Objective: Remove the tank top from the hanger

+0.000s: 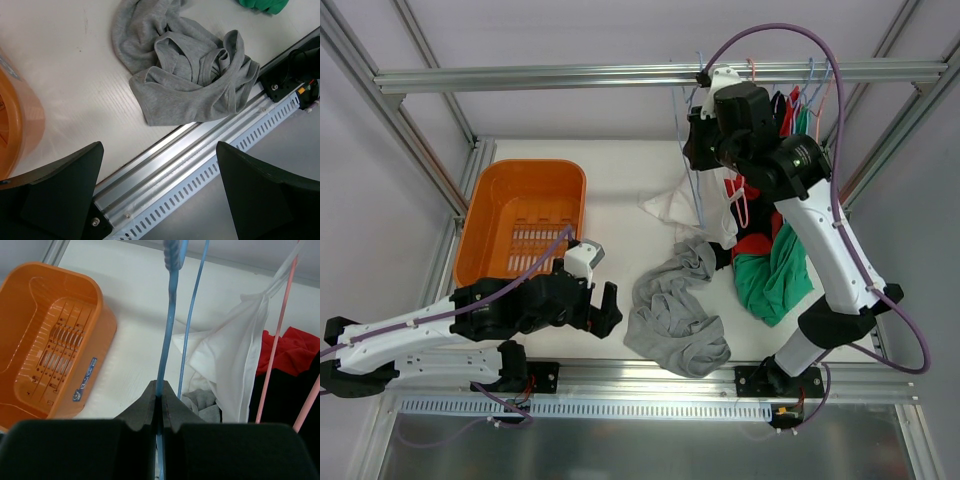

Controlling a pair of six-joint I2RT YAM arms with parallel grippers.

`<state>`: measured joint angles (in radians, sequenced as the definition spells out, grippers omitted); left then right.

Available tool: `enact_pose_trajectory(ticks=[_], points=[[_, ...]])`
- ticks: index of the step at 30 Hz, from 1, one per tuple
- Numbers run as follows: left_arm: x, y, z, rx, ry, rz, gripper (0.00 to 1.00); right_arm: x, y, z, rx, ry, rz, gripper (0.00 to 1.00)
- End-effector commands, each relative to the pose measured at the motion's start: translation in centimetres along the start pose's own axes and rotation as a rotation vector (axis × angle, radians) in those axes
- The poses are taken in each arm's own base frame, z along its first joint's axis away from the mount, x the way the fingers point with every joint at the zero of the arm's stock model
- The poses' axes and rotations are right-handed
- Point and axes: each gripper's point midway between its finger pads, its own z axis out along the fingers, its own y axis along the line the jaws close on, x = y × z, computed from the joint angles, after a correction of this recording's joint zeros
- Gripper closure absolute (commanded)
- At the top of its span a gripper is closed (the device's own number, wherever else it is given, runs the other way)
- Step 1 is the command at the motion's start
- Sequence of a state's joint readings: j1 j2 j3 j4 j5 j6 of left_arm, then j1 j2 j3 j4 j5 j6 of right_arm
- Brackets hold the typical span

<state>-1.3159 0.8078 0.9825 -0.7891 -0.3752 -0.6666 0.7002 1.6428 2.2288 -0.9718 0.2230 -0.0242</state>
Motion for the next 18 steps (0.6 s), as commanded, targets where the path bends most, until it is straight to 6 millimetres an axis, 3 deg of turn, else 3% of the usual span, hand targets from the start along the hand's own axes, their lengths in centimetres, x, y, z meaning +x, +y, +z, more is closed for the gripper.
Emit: enact_pose_trajectory(ticks=[1,8,14,16,17,18], points=[[0.0,-0.6,0.2,0.021,-0.005,-0.010,0.01,-1.7,-0.2,0.3,-0.020,-0.052,0.031,1.00],[0.1,-0.5,0.1,0.030,-0.016,-0.026,0.01,-0.2,-0.6,3.8,0.002,0.019,0.040,1.00],[0.6,-0.6,0.5,0.034,-0.002,-0.025,0.01,0.9,-0.5,3.9,-0.003,0.048,0.066,1.00],[0.5,-0.7,0.7,0.032,-0.007,-0.028,0.01,1.3,-0.4,3.4,-0.011,0.053,0.069,0.87],[0.6,-0.8,0.8,0.031,-0.005,-0.026,0.01,1.2,-0.5,3.2,-0.013,0.046,0.069,0.63],[0.3,-0.9,0.9,0.033,-0.011,-0.028,0.01,1.3,-0.5,2.9,-0.014,0.043,0.070,0.55]])
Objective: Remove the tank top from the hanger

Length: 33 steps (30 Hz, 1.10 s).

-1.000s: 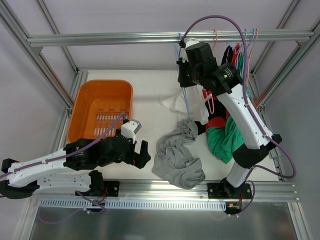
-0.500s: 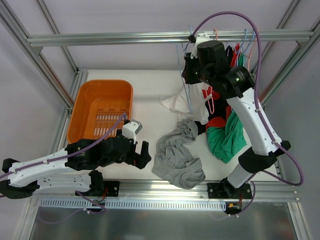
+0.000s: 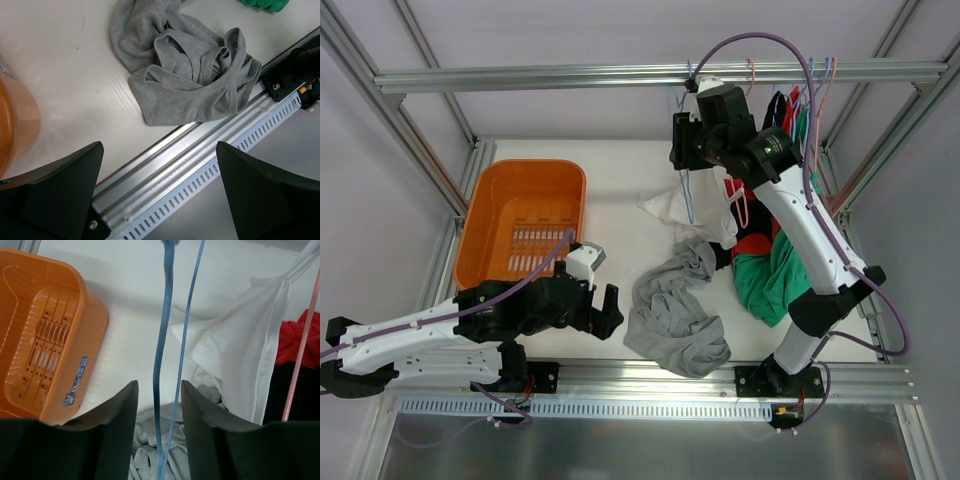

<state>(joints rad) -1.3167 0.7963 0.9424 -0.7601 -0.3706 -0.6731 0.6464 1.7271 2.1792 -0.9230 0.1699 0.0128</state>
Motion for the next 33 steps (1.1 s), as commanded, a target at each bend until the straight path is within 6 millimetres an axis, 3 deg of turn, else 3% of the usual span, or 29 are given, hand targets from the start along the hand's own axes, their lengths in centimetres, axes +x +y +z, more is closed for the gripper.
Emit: enact_pose_trajectory(ticks=[1,5,7,8,9,14,18,20,21,22,24,25,26,29,33], points=[[-0.4,-1.1,0.4,0.029,-0.016,-0.019,0.01,-0.8,0.2,-3.0,-0.039,-0.053,0.021,0.53],[-1.1,-2.2,1.7,0.019,-0.024,-0.008,0.01,-1.2,0.0,-5.9,-0.060,-0.094,0.024,0.26],[-1.2,-2.8,2.8,0.005,-0.013,0.008,0.01,-1.2,-0.1,-7.3,-0.076,-0.112,0.023,0.18],[-1.4,-3.1,3.2,0.004,-0.013,0.014,0.01,-0.9,-0.3,-8.7,-0.082,-0.124,0.021,0.03],[-1.7,-3.7,3.7,0.012,-0.024,0.016,0.01,-0.6,-0.4,-9.5,-0.091,-0.128,0.017,0.01],[-1.3,-6.3,7.9,0.043,-0.006,0.110,0.01,3.0,-0.4,-13.9,-0.204,-0.116,-0.039,0.01],[-1.3,-7.9,11.2,0.036,0.006,0.210,0.01,8.5,-0.9,-18.8,-0.325,-0.126,-0.069,0.00],[-0.9,-8.3,13.4,0.002,0.040,0.257,0.01,10.3,-0.2,-20.5,-0.417,-0.141,-0.064,0.00],[-0.7,-8.4,14.1,-0.004,0.052,0.304,0.01,12.7,0.7,-22.3,-0.526,-0.142,-0.069,0.00],[0.3,-8.1,15.7,-0.037,0.088,0.336,0.01,13.3,1.3,-23.3,-0.587,-0.162,-0.052,0.01],[-0.1,-8.0,17.0,-0.070,0.089,0.364,0.01,15.6,2.0,-25.0,-0.693,-0.162,-0.032,0.01],[0.9,-7.5,18.3,-0.095,0.124,0.375,0.01,17.3,1.6,-25.8,-0.716,-0.186,-0.026,0.01],[0.6,-7.0,19.1,-0.111,0.132,0.360,0.01,17.8,1.6,-26.4,-0.734,-0.207,-0.012,0.01],[2.0,-5.1,21.8,-0.161,0.207,0.341,0.01,19.7,0.7,-28.0,-0.752,-0.261,-0.006,0.00],[5.7,-4.4,24.2,-0.161,0.330,0.304,0.01,21.1,0.8,-29.5,-0.804,-0.276,-0.007,0.01]])
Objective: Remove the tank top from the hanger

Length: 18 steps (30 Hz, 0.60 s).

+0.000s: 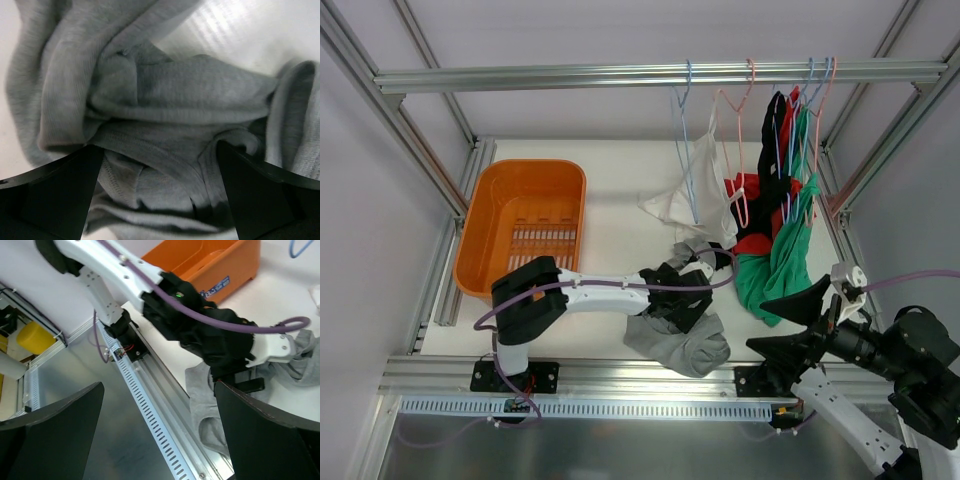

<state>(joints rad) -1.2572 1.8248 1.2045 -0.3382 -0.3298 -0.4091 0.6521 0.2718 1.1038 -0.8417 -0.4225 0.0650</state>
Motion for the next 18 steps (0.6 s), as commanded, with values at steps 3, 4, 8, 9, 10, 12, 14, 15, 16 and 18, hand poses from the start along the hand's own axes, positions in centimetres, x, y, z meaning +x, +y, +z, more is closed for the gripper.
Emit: enact_pose_trajectory(ticks=[3,4,8,9,10,12,14,15,16,18], points=[[1.7,-0.4,2.1,-0.003,0.072,-0.074,0.02,-0.1,2.2,-0.9,-0.111,-0.031,0.004,0.00],[2.5,0.2,2.4,-0.030,0.083,-0.086,0.03,0.0,2.2,-1.0,-0.111,-0.034,0.003,0.01],[4.0,0.5,2.0,-0.037,0.106,-0.134,0.93,0.1,2.5,-1.7,-0.118,-0.064,0.012,0.00],[3.5,0.7,1.1,-0.030,0.085,-0.148,1.00,0.1,2.6,-1.9,-0.120,-0.072,0.011,0.01],[3.4,0.8,0.4,-0.031,0.072,-0.151,1.00,0.1,2.7,-2.1,-0.122,-0.080,0.008,0.00],[3.1,1.8,-1.2,-0.056,0.033,-0.177,1.00,-0.2,3.0,-2.7,-0.127,-0.106,-0.001,0.00],[1.6,3.2,-4.9,-0.077,-0.040,-0.223,1.00,-0.4,3.3,-3.1,-0.131,-0.119,-0.003,0.00],[-0.3,4.6,-7.5,-0.104,-0.131,-0.261,1.00,-0.5,3.3,-3.2,-0.130,-0.128,-0.006,0.00],[-0.8,5.5,-8.9,-0.128,-0.162,-0.284,1.00,-0.6,3.4,-3.4,-0.132,-0.134,-0.008,0.01],[-1.5,7.6,-12.2,-0.182,-0.204,-0.319,1.00,-0.8,3.4,-3.5,-0.127,-0.141,-0.008,0.01]])
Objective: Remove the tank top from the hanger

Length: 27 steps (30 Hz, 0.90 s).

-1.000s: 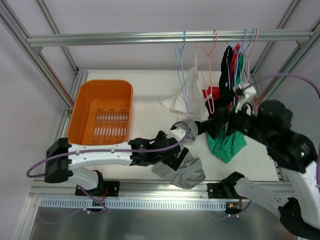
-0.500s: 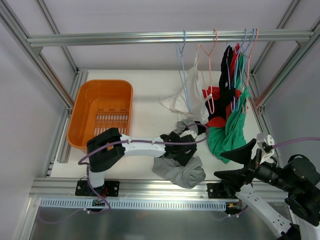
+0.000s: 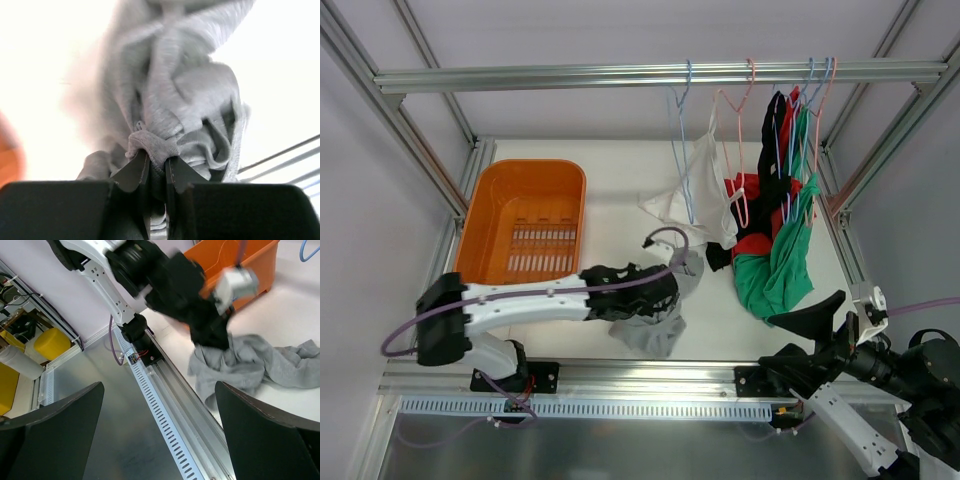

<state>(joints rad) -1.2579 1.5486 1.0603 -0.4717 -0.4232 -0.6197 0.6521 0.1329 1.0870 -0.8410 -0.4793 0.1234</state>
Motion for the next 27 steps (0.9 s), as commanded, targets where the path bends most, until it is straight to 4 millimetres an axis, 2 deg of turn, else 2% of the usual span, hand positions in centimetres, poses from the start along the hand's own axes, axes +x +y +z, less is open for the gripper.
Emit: enact_pose_trajectory(ticks=[1,2,3,4,6,7,9,10,12,13,15,16,18,20,22,23,25,26,27], points=[[-6.4,4.6,-8.5,-0.102,-0.250,-0.163,1.00,-1.6,1.1,-0.5,-0.029,-0.060,-0.013,0.01],[-6.5,5.9,-9.9,-0.134,-0.257,-0.157,1.00,-1.6,1.0,-0.5,-0.026,-0.061,-0.013,0.00],[-7.5,6.8,-11.7,-0.133,-0.297,-0.171,1.00,-1.7,0.8,-0.4,-0.012,-0.068,-0.013,0.01],[-9.5,7.6,-13.7,-0.151,-0.357,-0.197,1.00,-1.7,0.6,-0.4,-0.003,-0.071,-0.014,0.01],[-10.3,9.8,-16.1,-0.201,-0.376,-0.186,1.00,-1.9,0.1,-0.3,0.021,-0.080,-0.015,0.00],[-12.2,10.6,-18.5,-0.205,-0.431,-0.223,1.00,-2.0,0.0,-0.3,0.028,-0.084,-0.014,0.01],[-13.4,12.8,-20.6,-0.255,-0.447,-0.215,1.00,-2.3,-0.1,-0.2,0.033,-0.091,-0.015,0.00],[-15.1,13.5,-22.9,-0.244,-0.499,-0.254,1.00,-2.4,-0.1,-0.1,0.030,-0.089,-0.014,0.01],[-16.4,15.6,-24.9,-0.282,-0.530,-0.252,1.00,-2.5,-0.1,0.0,0.034,-0.093,-0.013,0.01],[-17.6,16.5,-26.9,-0.276,-0.575,-0.289,1.00,-2.5,-0.2,0.0,0.037,-0.093,-0.011,0.00],[-18.5,18.2,-28.2,-0.305,-0.595,-0.292,1.00,-2.6,-0.4,0.1,0.046,-0.095,-0.005,0.00],[-19.1,19.9,-29.2,-0.342,-0.614,-0.329,1.00,-2.6,-0.4,0.1,0.047,-0.097,-0.004,0.00],[-19.3,21.4,-29.7,-0.384,-0.616,-0.336,1.00,-2.7,-0.5,0.3,0.054,-0.096,0.003,0.01],[-19.0,23.5,-29.4,-0.447,-0.595,-0.371,1.00,-2.8,-0.6,0.3,0.056,-0.096,0.006,0.00],[-18.2,24.4,-28.0,-0.467,-0.549,-0.387,1.00,-2.9,-0.6,0.5,0.056,-0.098,0.010,0.01],[-17.8,25.9,-27.6,-0.504,-0.531,-0.425,1.00,-2.9,-0.7,0.6,0.056,-0.097,0.017,0.00],[-16.8,26.5,-25.6,-0.501,-0.463,-0.443,1.00,-2.9,-0.9,1.1,0.063,-0.096,0.030,0.01],[-16.5,28.2,-25.3,-0.524,-0.452,-0.494,1.00,-2.9,-1.0,1.3,0.065,-0.092,0.042,0.00],[-16.3,28.5,-24.4,-0.510,-0.428,-0.507,1.00,-2.9,-1.2,1.6,0.072,-0.084,0.055,0.00]])
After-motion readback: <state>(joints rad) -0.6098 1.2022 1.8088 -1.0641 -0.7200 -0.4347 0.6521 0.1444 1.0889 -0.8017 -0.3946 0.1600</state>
